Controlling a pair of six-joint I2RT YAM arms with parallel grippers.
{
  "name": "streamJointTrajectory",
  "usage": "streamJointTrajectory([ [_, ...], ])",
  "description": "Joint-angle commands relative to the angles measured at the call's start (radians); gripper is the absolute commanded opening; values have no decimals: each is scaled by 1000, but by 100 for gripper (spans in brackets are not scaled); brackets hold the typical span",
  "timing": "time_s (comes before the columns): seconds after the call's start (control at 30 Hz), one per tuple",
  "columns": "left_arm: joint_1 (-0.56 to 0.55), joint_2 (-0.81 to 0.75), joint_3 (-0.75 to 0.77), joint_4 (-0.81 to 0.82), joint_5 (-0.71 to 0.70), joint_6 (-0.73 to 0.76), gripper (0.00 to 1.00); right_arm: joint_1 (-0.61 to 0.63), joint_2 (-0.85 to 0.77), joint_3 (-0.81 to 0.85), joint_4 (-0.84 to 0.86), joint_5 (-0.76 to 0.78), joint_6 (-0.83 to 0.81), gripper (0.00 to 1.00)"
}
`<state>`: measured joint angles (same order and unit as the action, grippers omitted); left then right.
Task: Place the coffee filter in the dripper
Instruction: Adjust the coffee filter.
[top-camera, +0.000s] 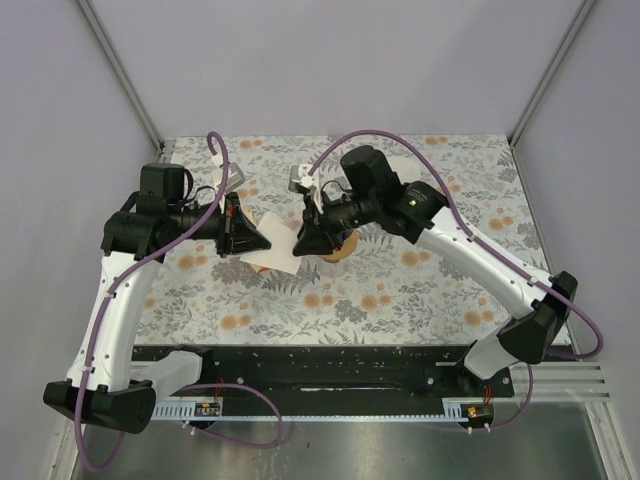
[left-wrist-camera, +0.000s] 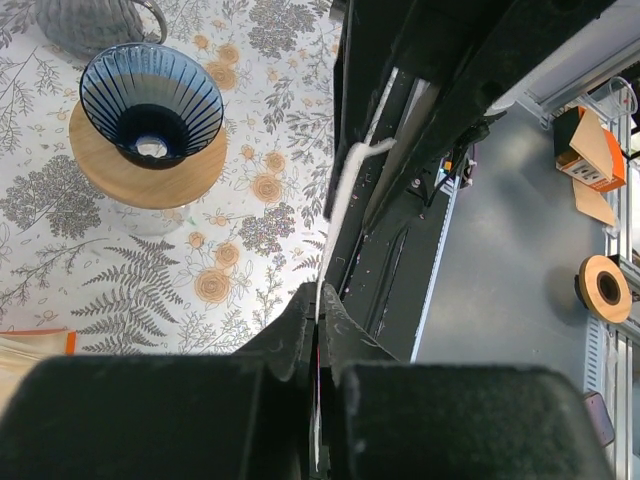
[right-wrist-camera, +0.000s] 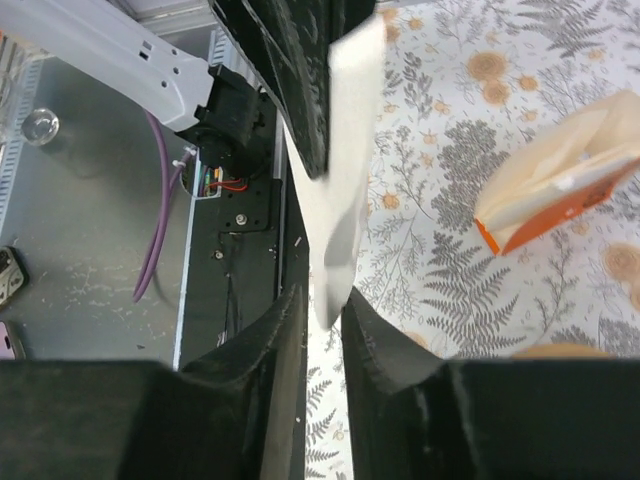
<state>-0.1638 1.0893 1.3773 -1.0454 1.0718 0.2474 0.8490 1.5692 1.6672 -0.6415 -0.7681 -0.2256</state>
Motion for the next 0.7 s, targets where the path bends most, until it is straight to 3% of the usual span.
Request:
streamJointTrajectory([
  [0.0, 0, -8, -1, 22, 47, 36, 0, -47, -118, -38, 23, 53, -3, 39],
  [0.03, 0, -6, -3, 22, 47, 38, 0, -48, -133, -50, 38, 61, 0, 48],
  [0.13, 0, -8, -3, 24, 54, 41, 0, -47, -176, -102, 142, 46, 41, 57],
  [0.27, 0, -14, -7, 24, 60, 46, 0, -47, -204, -152, 272, 4, 85, 59],
  [0.5, 1, -17, 14, 33, 28, 26, 0, -47, -178, -147, 273, 1, 101, 71],
  [0.67, 10, -8, 80, 35, 59, -5, 0, -47, -146, -184, 325, -2, 181, 72],
])
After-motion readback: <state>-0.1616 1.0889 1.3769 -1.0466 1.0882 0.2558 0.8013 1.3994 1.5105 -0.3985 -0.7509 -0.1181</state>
